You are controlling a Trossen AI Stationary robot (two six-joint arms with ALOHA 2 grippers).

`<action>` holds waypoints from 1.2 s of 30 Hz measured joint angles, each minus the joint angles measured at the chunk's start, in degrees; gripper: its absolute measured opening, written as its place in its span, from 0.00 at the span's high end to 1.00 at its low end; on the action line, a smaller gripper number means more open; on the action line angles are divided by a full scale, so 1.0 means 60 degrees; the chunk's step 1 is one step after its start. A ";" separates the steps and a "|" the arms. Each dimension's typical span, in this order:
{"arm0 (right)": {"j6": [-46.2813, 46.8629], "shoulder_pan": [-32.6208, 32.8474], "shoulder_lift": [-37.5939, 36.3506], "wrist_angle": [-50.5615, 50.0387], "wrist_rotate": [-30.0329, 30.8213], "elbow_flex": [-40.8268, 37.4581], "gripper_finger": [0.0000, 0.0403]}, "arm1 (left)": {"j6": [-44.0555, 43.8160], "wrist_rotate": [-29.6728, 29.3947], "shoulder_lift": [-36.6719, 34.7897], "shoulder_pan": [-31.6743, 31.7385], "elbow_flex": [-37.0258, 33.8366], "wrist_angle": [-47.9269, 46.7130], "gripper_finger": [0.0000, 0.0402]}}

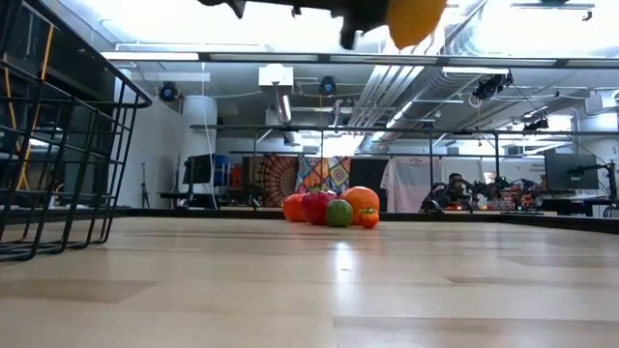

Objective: Sort produce into baskets
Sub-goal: Put the yellow lemon into the orange bin

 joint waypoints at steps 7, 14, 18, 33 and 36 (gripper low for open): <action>-0.1027 -0.0001 -0.0010 -0.0038 0.0010 0.0530 0.04 | -0.1022 -0.0405 0.2013 -0.1005 0.0547 0.1483 0.50; -0.0693 -0.0001 0.0059 -0.0428 0.0050 0.0530 0.04 | -0.1575 -0.0402 0.2869 -0.1439 0.1442 0.1544 0.50; -0.0485 -0.0002 0.0116 -0.0566 0.0054 0.0530 0.04 | -0.1301 -0.0399 0.2892 -0.1465 0.1613 0.1566 0.50; -0.0549 -0.0004 0.0143 -0.0601 0.0050 0.0530 0.04 | -0.1097 -0.0147 0.3187 -0.1331 0.1831 0.2304 0.50; -0.0556 -0.0004 0.0143 -0.0611 0.0053 0.0530 0.04 | -0.1266 0.0010 0.3903 -0.1329 0.2518 0.2442 0.50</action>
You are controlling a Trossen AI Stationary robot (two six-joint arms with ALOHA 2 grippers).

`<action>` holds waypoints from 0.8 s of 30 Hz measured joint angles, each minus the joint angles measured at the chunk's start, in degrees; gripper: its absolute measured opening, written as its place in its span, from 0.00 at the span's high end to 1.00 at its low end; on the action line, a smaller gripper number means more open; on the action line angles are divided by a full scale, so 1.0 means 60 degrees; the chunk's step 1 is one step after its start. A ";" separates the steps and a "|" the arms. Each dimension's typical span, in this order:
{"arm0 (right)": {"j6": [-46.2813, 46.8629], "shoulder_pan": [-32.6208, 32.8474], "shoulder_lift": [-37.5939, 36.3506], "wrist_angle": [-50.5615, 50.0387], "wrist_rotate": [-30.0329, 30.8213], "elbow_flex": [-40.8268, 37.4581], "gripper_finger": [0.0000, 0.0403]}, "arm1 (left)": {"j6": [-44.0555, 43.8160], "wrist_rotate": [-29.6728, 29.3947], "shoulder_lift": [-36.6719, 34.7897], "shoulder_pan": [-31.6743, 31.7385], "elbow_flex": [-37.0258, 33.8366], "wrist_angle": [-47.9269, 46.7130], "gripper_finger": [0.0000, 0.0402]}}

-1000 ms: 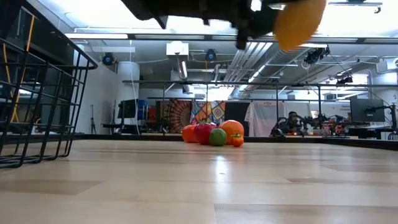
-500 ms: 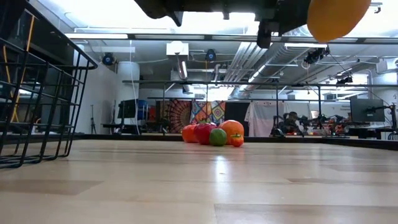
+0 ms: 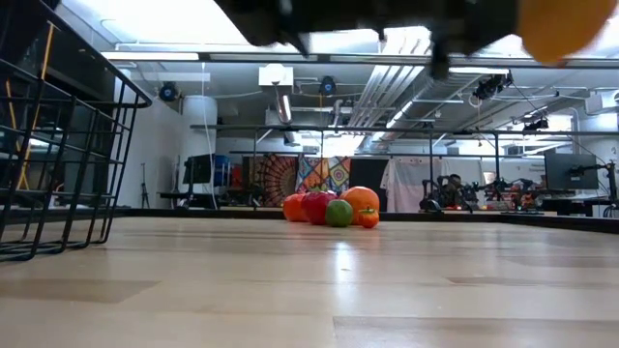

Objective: Sort produce into baskets
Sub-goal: Put the yellow lemon into the orange bin

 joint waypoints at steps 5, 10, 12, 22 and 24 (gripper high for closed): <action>0.0163 0.0000 0.0000 -0.0017 0.0001 0.0000 0.04 | -0.0267 0.0811 0.1409 -0.0032 0.1909 -0.0014 0.50; 0.0265 0.0000 0.0000 -0.0070 0.0001 -0.0004 0.04 | -0.0641 0.0818 0.2396 -0.0163 0.3242 -0.0326 0.46; 0.0295 0.0000 0.0000 -0.0070 0.0001 -0.0004 0.04 | -0.1163 0.0804 0.2544 -0.0214 0.3448 -0.0550 0.44; 0.0316 0.0000 0.0000 -0.0083 0.0001 -0.0007 0.04 | -0.2086 0.0681 0.2560 -0.0381 0.3468 -0.1810 0.41; 0.0315 0.0000 0.0000 -0.0083 0.0001 -0.0007 0.04 | -0.1877 0.0641 0.2560 -0.0388 0.3468 -0.1828 0.41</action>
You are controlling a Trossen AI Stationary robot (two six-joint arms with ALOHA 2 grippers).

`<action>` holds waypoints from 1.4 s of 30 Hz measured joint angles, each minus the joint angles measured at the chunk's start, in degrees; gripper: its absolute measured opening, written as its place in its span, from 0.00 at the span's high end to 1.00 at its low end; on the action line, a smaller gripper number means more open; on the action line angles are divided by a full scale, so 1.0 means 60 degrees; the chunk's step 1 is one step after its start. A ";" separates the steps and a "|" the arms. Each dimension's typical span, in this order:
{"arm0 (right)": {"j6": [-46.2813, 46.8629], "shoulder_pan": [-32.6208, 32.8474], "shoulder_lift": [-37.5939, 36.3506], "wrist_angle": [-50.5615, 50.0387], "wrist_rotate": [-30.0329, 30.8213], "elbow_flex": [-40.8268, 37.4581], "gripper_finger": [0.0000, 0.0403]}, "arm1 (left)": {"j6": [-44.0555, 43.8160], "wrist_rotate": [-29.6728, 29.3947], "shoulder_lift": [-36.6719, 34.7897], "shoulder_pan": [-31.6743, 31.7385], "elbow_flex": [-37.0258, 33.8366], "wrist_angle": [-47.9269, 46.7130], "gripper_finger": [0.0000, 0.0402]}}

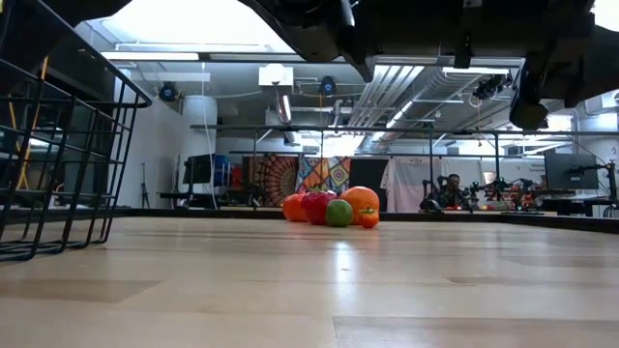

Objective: Sort produce into baskets
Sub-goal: Put the yellow lemon into the orange bin, then put the orange into the orange bin

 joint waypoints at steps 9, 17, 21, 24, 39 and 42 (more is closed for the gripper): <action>0.0002 0.0000 0.0000 0.0000 0.0000 0.0000 0.04 | 0.1278 -0.0022 0.0000 0.0011 0.0000 -0.0002 0.34; 0.0000 0.0000 0.0000 0.0011 0.0005 0.0000 0.04 | 0.1856 0.0020 -0.0142 0.0058 -0.0003 -0.0621 0.17; -0.0053 0.0004 0.0000 0.0205 0.0651 -0.0004 0.04 | 0.2638 0.0004 -0.0998 0.0518 -0.0009 -0.3673 0.16; 0.0011 0.0002 0.0000 0.0592 0.1709 -0.0004 0.04 | 0.3699 -0.0007 -0.1799 0.1126 0.0009 -0.6811 0.16; 0.0651 -0.0298 0.0424 0.0189 0.4965 -0.0004 0.04 | 0.1323 -0.0126 -0.9310 0.5313 -0.9315 -0.3181 0.16; 0.1169 -0.1476 0.1016 -0.0194 0.4786 -0.0004 0.04 | 0.0826 -0.0439 -1.0695 0.5547 -1.0711 -0.2062 0.16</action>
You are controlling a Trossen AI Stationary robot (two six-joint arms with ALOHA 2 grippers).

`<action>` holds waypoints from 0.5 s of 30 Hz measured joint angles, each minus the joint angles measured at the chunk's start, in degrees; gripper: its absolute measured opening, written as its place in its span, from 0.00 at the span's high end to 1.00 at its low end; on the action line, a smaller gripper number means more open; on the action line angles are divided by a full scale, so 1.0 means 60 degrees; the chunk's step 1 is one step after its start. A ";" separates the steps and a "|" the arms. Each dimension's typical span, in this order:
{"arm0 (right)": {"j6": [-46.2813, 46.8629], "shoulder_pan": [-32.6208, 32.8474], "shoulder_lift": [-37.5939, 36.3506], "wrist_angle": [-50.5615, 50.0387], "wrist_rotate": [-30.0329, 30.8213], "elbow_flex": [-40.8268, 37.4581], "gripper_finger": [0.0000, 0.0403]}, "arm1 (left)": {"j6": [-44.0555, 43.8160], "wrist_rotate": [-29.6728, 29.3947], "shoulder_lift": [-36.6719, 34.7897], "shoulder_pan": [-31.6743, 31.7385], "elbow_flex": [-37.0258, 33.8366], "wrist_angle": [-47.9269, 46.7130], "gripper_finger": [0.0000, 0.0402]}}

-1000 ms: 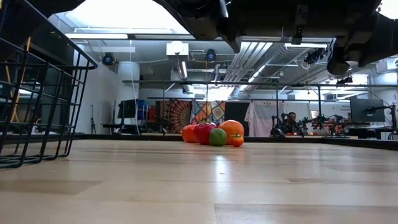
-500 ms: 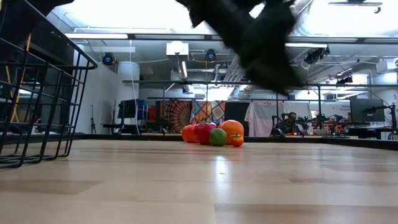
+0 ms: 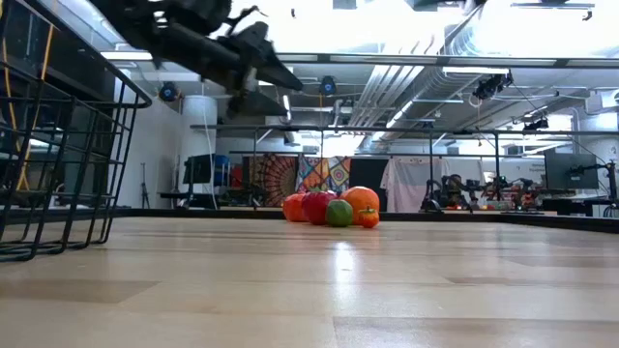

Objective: Sort produce into baskets
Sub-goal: Put the orange into the orange bin

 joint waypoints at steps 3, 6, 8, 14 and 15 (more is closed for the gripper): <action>0.1461 -0.1834 0.0778 -0.0385 -0.1745 0.0000 0.04 | -0.0398 -0.0326 -0.0806 0.0114 -0.0524 0.0057 0.16; 0.2749 -0.3705 0.1734 -0.0941 -0.4258 0.0000 0.04 | -0.0414 -0.0436 -0.1313 0.0125 -0.0567 0.0030 0.16; 0.2855 -0.4663 0.2446 -0.1250 -0.5806 0.0000 0.04 | -0.0415 -0.0428 -0.1540 0.0115 -0.0567 0.0021 0.16; 0.2867 -0.5613 0.4427 -0.1380 -0.7663 0.0000 0.04 | -0.0594 -0.0141 -0.2085 0.0081 -0.0571 -0.0105 0.16; 0.3008 -0.5651 0.4689 -0.1383 -0.7682 0.0000 0.04 | -0.0574 -0.0114 -0.2149 0.0081 -0.0571 -0.0228 0.16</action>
